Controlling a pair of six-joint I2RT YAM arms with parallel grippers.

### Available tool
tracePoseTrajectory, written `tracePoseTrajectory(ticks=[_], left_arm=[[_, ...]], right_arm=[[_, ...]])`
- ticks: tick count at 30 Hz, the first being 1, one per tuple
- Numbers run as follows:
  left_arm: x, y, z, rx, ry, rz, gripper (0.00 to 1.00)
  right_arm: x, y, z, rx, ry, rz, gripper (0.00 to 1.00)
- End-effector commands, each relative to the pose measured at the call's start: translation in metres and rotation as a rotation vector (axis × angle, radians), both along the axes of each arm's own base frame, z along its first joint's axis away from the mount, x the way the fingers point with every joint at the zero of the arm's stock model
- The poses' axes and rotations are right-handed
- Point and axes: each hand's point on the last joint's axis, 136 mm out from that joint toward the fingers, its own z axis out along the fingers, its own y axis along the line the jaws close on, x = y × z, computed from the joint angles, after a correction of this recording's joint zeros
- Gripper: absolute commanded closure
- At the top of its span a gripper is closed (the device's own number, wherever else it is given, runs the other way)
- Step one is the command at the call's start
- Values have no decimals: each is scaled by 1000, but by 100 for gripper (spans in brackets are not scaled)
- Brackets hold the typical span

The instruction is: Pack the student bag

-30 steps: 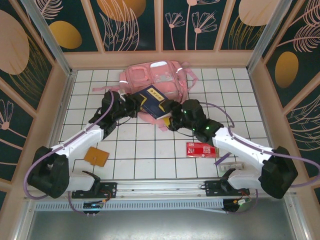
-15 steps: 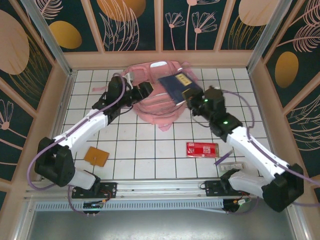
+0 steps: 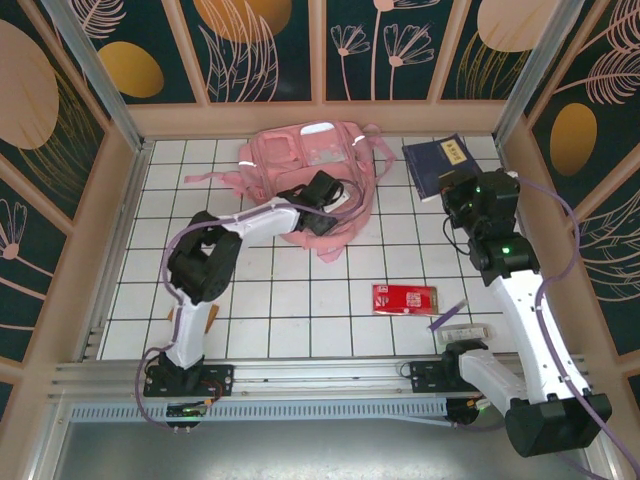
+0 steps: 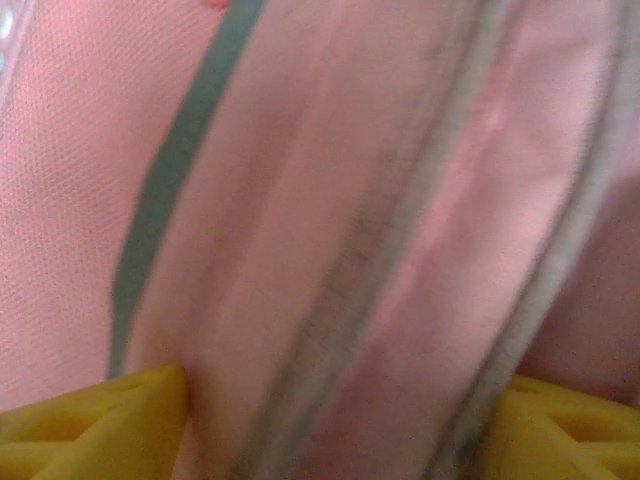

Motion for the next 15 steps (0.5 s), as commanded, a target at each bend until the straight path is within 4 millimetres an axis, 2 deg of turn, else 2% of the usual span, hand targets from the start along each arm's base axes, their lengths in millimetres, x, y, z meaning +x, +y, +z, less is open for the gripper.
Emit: tracePoseTrajectory(ticks=[1,4,6,7,12,13,15], left_arm=[[33,23,24,122,-125,111,29],[37,11,34,39,-141,104,29],[38,7,30,21,-135,85,30],[40,8,27,19,-127,91,34],[37,-11,-3,-9,5,44,75],[36,-16,-6,-26,21,33,86],[27,-30,-3,-103,74,-10,100]], right_arm=[[-9,12,-14,12,27,74,100],[-17,20,-30,30,64,116,100],[-21,23,-39,25,88,136,100],[-22,24,-43,19,97,145,100],[-24,26,-55,13,121,159,100],[-23,26,-58,15,127,156,100],[-20,26,-57,19,129,154,100]])
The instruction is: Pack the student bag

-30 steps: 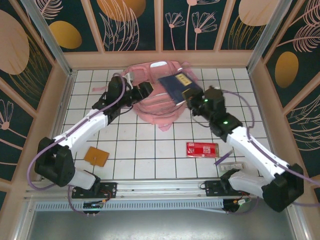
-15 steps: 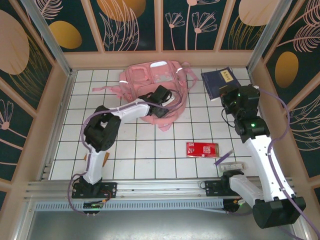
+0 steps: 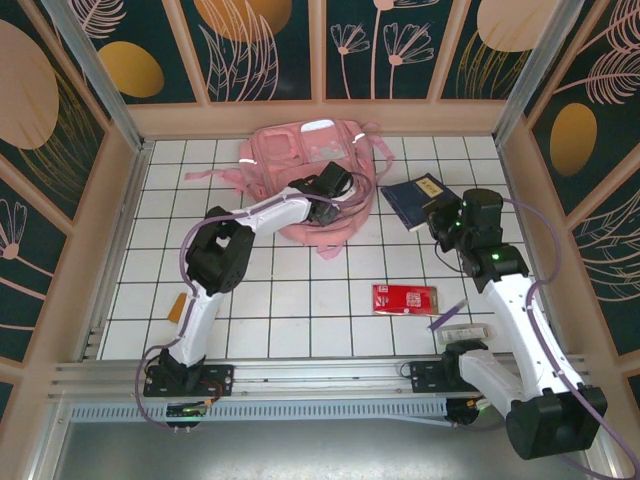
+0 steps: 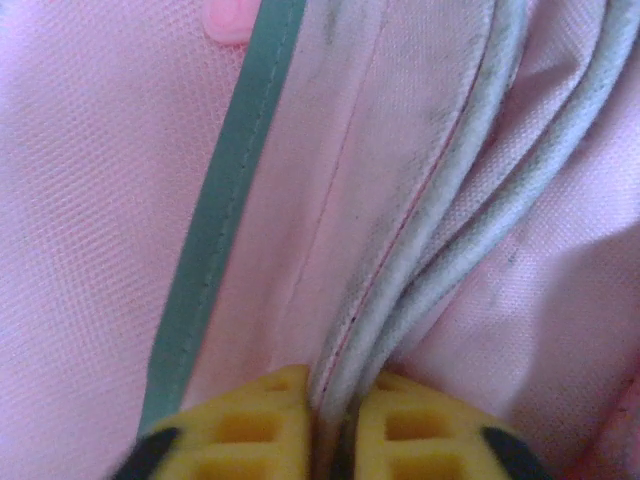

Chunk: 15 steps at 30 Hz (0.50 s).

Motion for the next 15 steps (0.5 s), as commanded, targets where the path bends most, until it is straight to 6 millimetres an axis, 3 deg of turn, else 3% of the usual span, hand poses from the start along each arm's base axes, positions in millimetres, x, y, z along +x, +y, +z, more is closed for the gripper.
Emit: tracePoseTrajectory(ticks=[1,4,8,15], left_arm=[[6,-19,8,-166,46,-4,100],[-8,-38,56,-368,62,-11,100],[-14,-39,135,-554,-40,17,100],[-11,-15,243,-682,-270,83,100]], right_arm=[[3,5,15,5,-60,29,100],[3,7,16,-8,-51,54,100],[-3,7,5,-54,-18,103,100],[-30,59,-16,36,29,479,100]])
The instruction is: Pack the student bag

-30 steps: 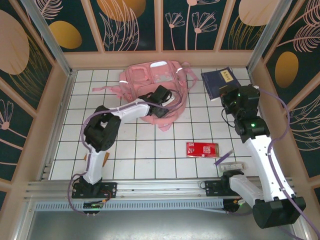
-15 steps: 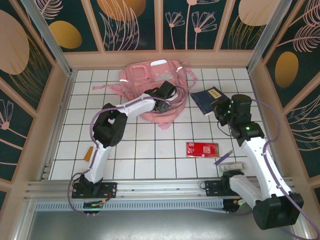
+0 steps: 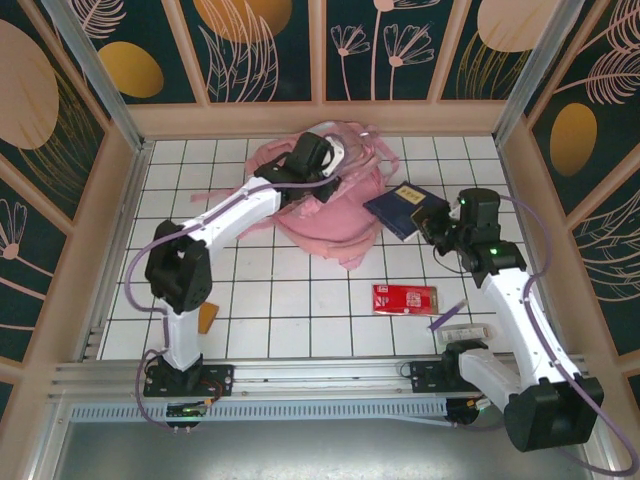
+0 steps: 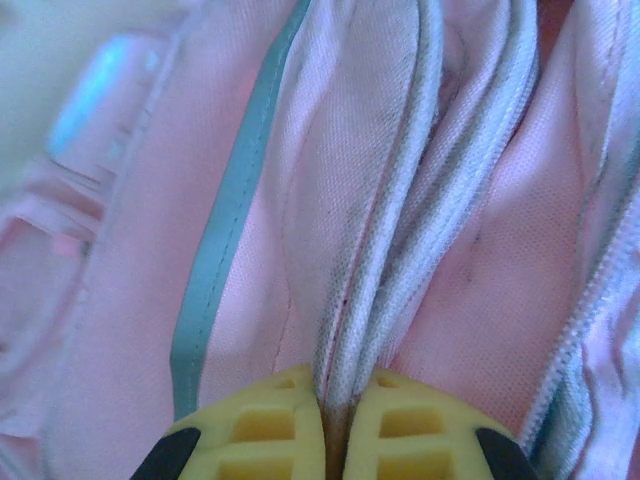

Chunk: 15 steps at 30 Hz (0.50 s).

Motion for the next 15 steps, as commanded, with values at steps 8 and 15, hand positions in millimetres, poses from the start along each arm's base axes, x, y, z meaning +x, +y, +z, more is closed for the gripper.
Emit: tracePoseTrajectory(ticks=[8,15], left_arm=[[-15,-5,138,-311,-249,-25,100],[-31,-6,160,-405,-228,-53,100]], right_arm=[[-18,77,-5,165,-15,319,100],[73,91,1,162,-191,72,100]])
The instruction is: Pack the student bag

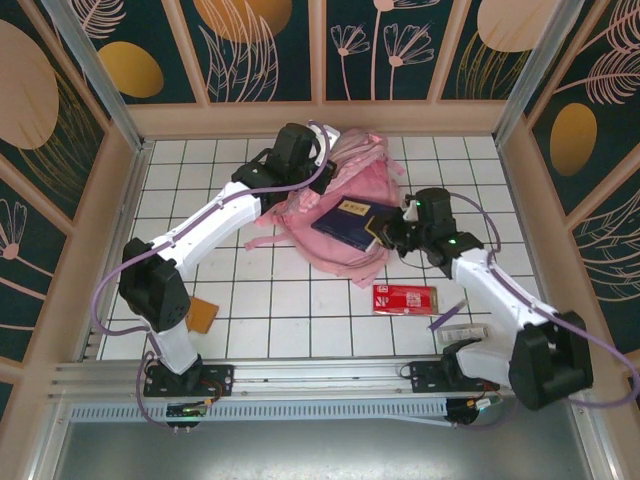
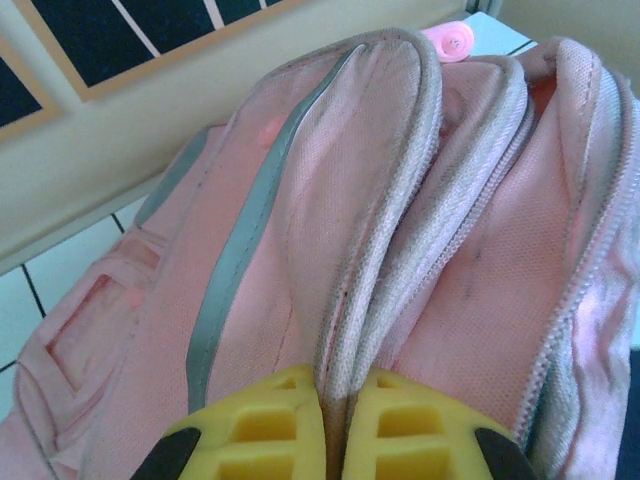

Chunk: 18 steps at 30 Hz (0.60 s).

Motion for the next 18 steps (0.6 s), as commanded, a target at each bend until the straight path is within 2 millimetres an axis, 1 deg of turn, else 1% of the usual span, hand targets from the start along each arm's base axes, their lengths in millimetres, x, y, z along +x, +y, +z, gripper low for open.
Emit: tracePoseTrajectory(ticks=[1,2,3,6,8,11,14,16,18], left_arm=[[-10,-7,100,-244,-165,-26,100],[-12,-7,101,-259,-155,-29,100],[-14,-8,102,-278,-144,-37,100],[-19,-14,106,-332,-119,-59,100],[-21,-17,108,-358,-93,-67,100],[-27,-24,109,-392,-62,-102,100],[-28,-22,110,-380,-79,-107,100],[-28,-20,114,-368,-100,-110,100],[-30,-20,121,-362,-121,-128,100]], right_arm=[[71,-1,43,86,-250,-202,100],[81,0,43,102,-271,-230,100],[93,2,39,125,-274,-261,100],[119,18,28,184,-297,-296,100],[133,30,23,213,-319,-310,100],[148,50,17,226,-358,-307,100],[161,59,-4,166,-356,-324,100],[165,63,-23,138,-342,-318,100],[167,73,-34,115,-352,-270,100]])
